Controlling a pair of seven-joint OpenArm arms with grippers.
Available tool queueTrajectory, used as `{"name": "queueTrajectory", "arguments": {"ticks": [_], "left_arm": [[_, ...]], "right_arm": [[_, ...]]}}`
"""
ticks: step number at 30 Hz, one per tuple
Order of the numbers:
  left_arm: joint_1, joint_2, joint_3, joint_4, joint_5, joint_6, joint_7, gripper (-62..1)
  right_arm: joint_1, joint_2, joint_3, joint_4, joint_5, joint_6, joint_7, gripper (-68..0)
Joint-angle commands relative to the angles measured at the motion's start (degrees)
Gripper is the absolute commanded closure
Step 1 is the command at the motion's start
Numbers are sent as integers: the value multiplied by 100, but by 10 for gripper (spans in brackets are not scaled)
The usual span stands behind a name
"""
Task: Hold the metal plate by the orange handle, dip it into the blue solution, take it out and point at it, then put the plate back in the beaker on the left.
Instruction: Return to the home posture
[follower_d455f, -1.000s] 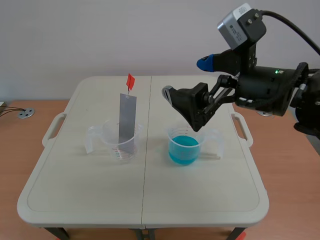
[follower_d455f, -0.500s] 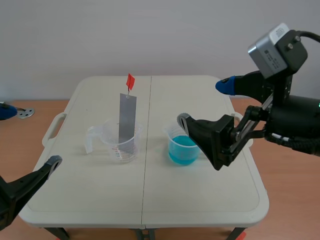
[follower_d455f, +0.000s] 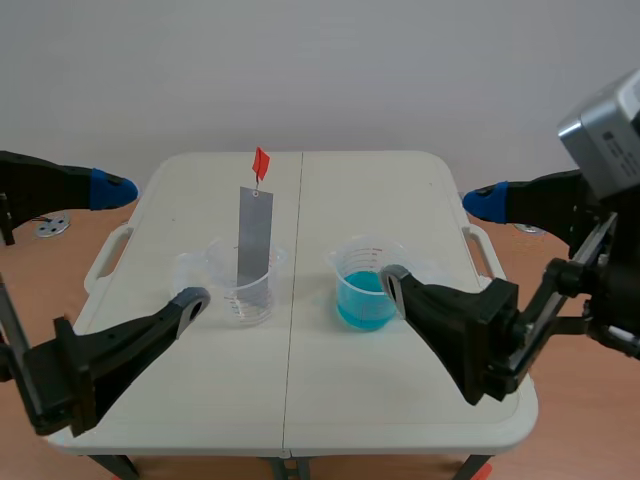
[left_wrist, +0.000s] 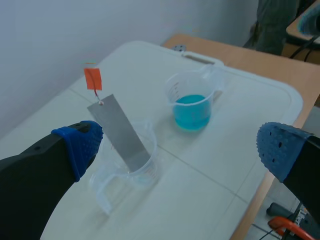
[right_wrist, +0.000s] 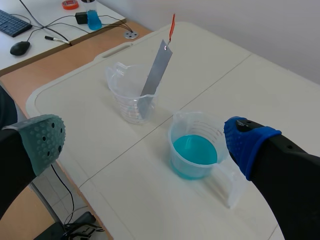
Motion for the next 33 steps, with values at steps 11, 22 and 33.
{"name": "queueTrajectory", "arguments": {"ticks": [11,22,33], "left_arm": [[-83,61,96,24,-170,9,-17,-623],[-83,61,96,24,-168,9,-17,-623],[-83,61,96,24,-168,9,-17,-623]], "right_arm": [[-516,46,658,122,83,-2,584,-663],[-514,46,706,122,85,0,557,-663],[-514,44,706,122,83,0,535,-663]]}}
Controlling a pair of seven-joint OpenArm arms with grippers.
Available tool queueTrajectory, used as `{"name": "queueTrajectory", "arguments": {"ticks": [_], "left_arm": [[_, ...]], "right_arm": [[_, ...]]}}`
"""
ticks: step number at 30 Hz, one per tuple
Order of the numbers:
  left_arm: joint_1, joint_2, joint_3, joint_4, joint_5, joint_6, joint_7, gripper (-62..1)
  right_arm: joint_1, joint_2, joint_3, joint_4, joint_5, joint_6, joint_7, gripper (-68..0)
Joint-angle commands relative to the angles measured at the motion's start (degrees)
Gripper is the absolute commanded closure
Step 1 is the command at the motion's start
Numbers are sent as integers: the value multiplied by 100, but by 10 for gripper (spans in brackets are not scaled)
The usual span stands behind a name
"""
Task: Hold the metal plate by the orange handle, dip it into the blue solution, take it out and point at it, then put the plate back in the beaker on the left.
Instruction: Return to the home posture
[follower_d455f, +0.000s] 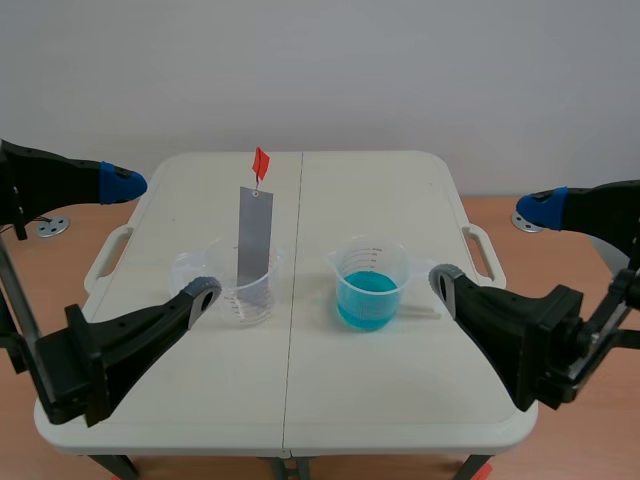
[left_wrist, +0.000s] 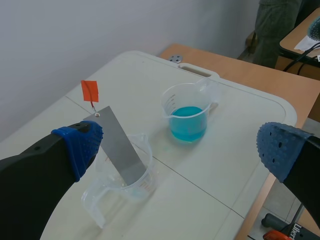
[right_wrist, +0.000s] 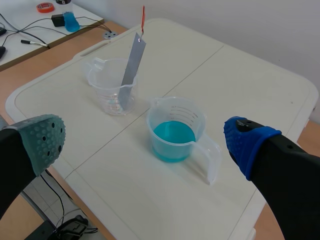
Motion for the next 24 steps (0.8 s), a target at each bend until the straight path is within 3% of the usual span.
{"name": "queueTrajectory", "arguments": {"ticks": [1,24], "left_arm": [[46,28,-24,24,-39,11,-98,-623],[46,28,-24,9,-20,11,-74,-623]], "right_arm": [[20,44,46,122,70,0,61,-663],[22,42,42,122,70,0,-66,-663]]}}
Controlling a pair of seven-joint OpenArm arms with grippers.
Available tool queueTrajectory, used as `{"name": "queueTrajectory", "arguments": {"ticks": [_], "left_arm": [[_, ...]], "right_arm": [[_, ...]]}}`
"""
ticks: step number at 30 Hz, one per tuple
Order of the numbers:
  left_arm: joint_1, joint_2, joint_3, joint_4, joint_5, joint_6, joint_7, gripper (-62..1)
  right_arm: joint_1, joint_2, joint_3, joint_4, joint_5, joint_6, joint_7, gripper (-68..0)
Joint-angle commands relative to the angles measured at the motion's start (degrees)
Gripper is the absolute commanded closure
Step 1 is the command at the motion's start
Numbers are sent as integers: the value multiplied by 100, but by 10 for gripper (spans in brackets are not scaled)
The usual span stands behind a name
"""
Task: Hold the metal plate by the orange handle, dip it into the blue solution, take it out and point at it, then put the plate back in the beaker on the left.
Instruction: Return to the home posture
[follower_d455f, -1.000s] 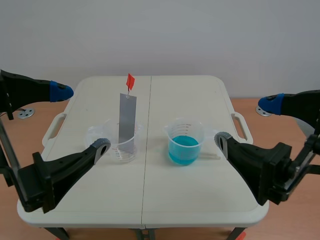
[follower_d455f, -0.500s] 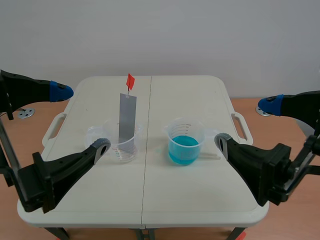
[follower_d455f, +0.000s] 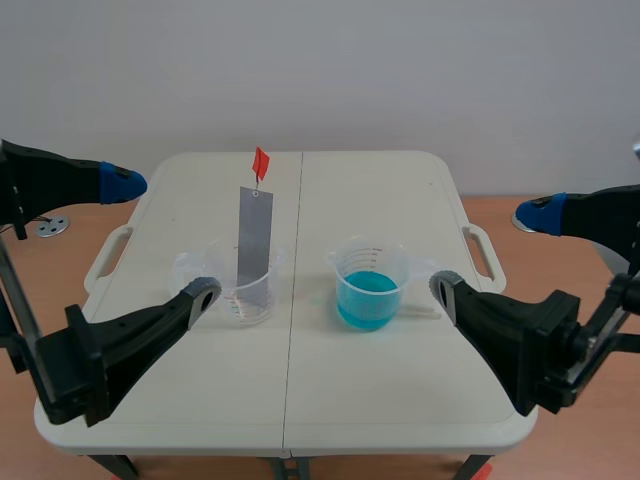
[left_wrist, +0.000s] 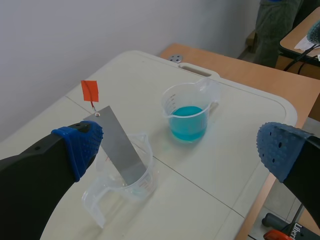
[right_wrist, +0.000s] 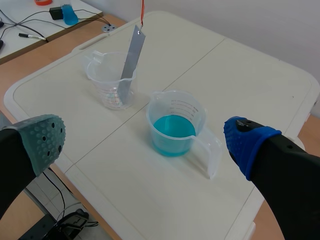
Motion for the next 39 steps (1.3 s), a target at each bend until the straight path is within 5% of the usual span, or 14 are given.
{"name": "queueTrajectory", "arguments": {"ticks": [1,39], "left_arm": [[46,28,-24,9,-39,13,-39,-623],[46,28,-24,9,-39,13,203,-623]], "right_arm": [[22,42,42,122,70,0,85,-663],[22,42,42,122,68,0,92,-663]]}}
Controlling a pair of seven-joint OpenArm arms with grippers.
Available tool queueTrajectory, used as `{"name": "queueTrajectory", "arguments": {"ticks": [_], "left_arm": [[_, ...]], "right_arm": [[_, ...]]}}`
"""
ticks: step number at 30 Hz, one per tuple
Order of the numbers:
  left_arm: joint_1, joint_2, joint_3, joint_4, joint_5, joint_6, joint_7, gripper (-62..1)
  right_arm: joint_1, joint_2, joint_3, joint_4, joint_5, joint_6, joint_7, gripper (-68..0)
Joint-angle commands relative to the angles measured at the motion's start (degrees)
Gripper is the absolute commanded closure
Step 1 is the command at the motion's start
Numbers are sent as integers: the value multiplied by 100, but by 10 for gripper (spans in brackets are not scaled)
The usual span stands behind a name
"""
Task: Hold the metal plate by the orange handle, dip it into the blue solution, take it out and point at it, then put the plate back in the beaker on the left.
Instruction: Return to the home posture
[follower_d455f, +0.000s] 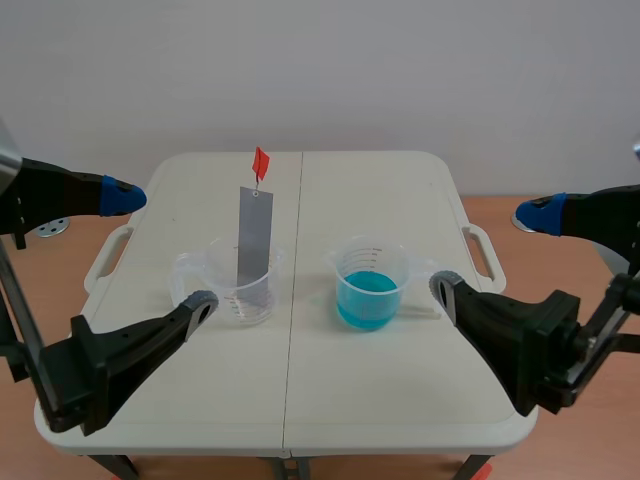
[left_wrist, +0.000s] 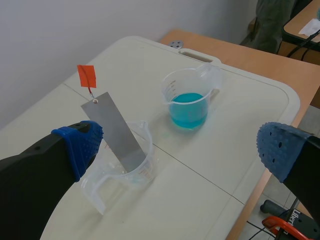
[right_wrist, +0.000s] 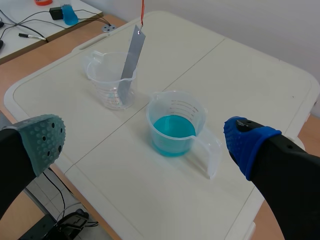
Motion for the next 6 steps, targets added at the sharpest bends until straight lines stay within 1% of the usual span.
{"name": "queueTrajectory", "arguments": {"ticks": [1,6], "left_arm": [[33,28,-24,13,-57,13,-96,-623],[33,28,-24,13,-57,13,-96,-623]], "right_arm": [[22,42,44,122,68,0,90,-663],[22,42,44,122,68,0,129,-663]]}}
